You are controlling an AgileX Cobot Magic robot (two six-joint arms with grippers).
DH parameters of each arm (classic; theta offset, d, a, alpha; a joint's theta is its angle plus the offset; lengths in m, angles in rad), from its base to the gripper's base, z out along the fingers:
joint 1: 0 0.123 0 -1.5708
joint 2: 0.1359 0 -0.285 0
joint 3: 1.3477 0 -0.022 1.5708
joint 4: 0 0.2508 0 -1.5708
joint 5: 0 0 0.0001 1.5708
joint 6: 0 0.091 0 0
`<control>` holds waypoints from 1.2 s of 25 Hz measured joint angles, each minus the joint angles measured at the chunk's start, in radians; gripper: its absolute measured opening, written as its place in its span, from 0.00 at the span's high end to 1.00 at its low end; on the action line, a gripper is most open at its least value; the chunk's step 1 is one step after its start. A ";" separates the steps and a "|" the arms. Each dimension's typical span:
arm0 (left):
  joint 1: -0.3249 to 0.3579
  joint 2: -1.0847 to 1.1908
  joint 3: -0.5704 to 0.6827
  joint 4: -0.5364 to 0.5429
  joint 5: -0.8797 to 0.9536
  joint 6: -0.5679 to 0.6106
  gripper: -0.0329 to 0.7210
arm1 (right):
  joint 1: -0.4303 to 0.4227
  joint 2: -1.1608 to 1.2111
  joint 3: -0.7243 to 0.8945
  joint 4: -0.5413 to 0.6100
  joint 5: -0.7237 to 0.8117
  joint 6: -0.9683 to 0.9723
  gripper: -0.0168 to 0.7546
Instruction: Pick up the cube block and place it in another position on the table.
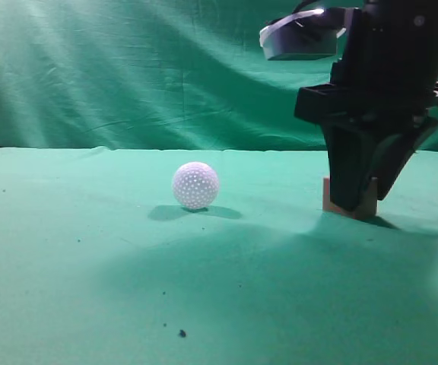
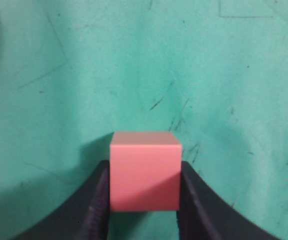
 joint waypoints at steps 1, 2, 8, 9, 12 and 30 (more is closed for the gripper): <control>0.000 0.000 0.000 0.000 0.000 0.000 0.64 | 0.000 0.000 -0.010 -0.025 0.019 0.019 0.66; 0.000 0.000 0.000 0.000 0.000 0.000 0.64 | 0.000 0.000 -0.023 -0.053 0.051 0.045 0.66; 0.000 0.000 0.000 0.000 0.000 0.000 0.64 | -0.002 0.000 -0.183 -0.194 0.249 0.173 0.66; 0.000 0.000 0.000 0.000 0.000 0.000 0.64 | -0.007 0.000 -0.206 -0.198 0.255 0.183 0.66; 0.000 0.000 0.000 0.000 0.000 0.000 0.64 | -0.056 0.000 -0.258 -0.202 0.217 0.234 0.66; 0.000 0.000 0.000 0.000 0.000 0.000 0.64 | -0.206 0.230 -0.380 -0.114 0.032 0.206 0.66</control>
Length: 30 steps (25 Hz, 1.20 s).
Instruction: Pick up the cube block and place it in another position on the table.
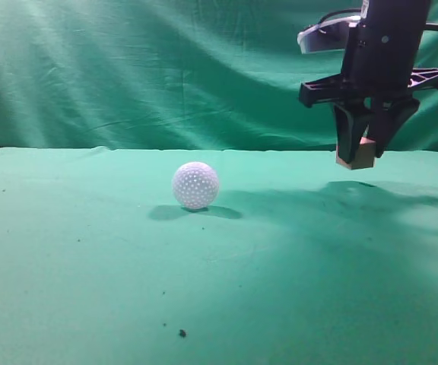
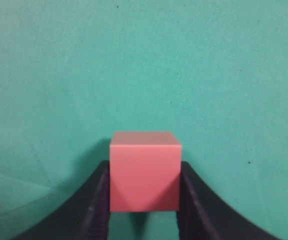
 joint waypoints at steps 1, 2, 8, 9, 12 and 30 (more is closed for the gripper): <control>0.000 0.000 0.000 0.000 0.000 0.000 0.64 | 0.000 0.014 -0.009 0.000 0.000 0.000 0.66; 0.000 0.000 0.000 0.000 0.000 0.000 0.64 | 0.000 0.025 -0.014 0.000 0.000 -0.001 0.66; 0.000 0.000 0.000 0.000 0.000 0.000 0.64 | 0.000 0.058 -0.028 0.002 -0.010 -0.001 0.49; 0.000 0.000 0.000 0.000 0.000 0.000 0.64 | 0.000 0.058 -0.032 0.002 -0.012 -0.001 0.43; 0.000 0.000 0.000 0.000 0.000 0.000 0.64 | 0.000 0.056 -0.045 0.002 0.017 0.003 0.27; 0.000 0.000 0.000 0.000 0.000 0.000 0.64 | 0.000 -0.438 0.001 0.123 0.340 0.023 0.98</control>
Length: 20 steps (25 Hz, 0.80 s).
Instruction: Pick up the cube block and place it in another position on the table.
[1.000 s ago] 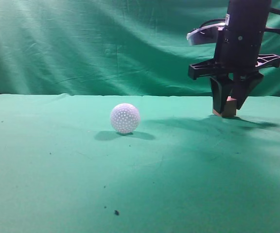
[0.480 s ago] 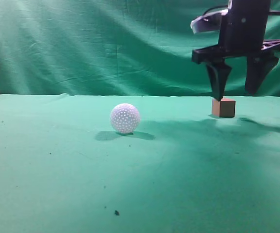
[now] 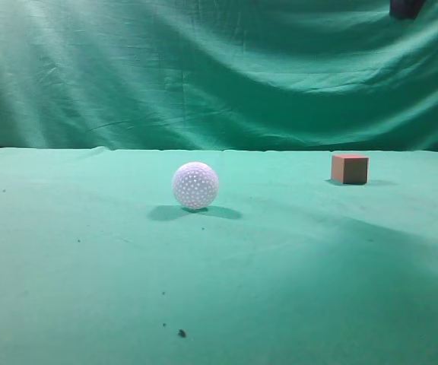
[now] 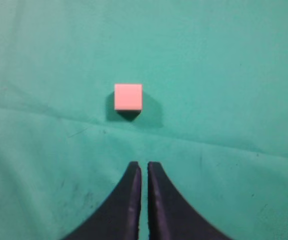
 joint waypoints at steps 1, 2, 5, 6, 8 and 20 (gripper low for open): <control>0.000 0.000 0.000 0.000 0.000 0.000 0.64 | 0.000 -0.036 0.029 0.027 0.002 0.000 0.98; 0.000 0.000 0.000 0.000 0.000 0.000 0.64 | 0.000 -0.074 0.057 0.059 -0.001 -0.002 0.98; 0.000 0.000 0.000 0.000 0.000 0.000 0.64 | 0.000 -0.177 0.174 0.105 -0.027 -0.004 0.98; 0.000 0.000 0.000 0.000 0.000 0.000 0.64 | 0.000 -0.205 0.206 0.107 -0.035 -0.004 0.98; 0.000 0.000 0.000 0.000 0.000 0.000 0.64 | 0.000 -0.267 0.274 0.111 -0.043 -0.006 0.98; 0.000 0.000 0.000 0.000 0.000 0.000 0.64 | 0.000 -0.443 0.346 0.213 0.231 -0.028 0.98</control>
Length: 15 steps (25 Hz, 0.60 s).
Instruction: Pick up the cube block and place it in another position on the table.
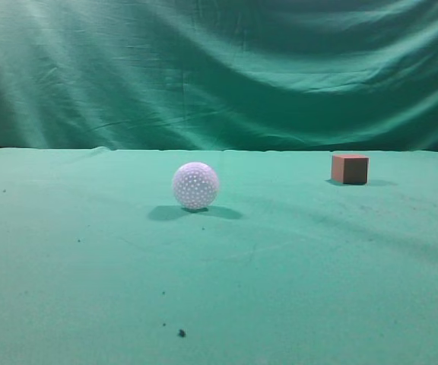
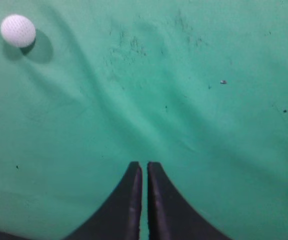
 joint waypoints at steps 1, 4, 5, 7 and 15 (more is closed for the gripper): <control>0.000 0.000 0.000 0.000 0.000 0.000 0.64 | 0.000 0.000 0.000 -0.002 0.008 -0.032 0.98; 0.000 0.000 0.000 0.000 0.000 0.000 0.64 | 0.000 0.000 0.002 -0.011 0.012 -0.152 0.98; 0.000 0.000 0.000 0.000 0.000 0.000 0.64 | 0.000 0.000 0.002 -0.019 0.012 -0.193 0.98; 0.000 0.000 0.000 0.000 0.000 0.000 0.64 | -0.013 -0.005 0.002 -0.027 -0.025 -0.256 0.98; 0.000 0.000 0.000 0.000 0.000 0.000 0.64 | -0.200 -0.173 0.120 0.052 -0.409 -0.425 0.98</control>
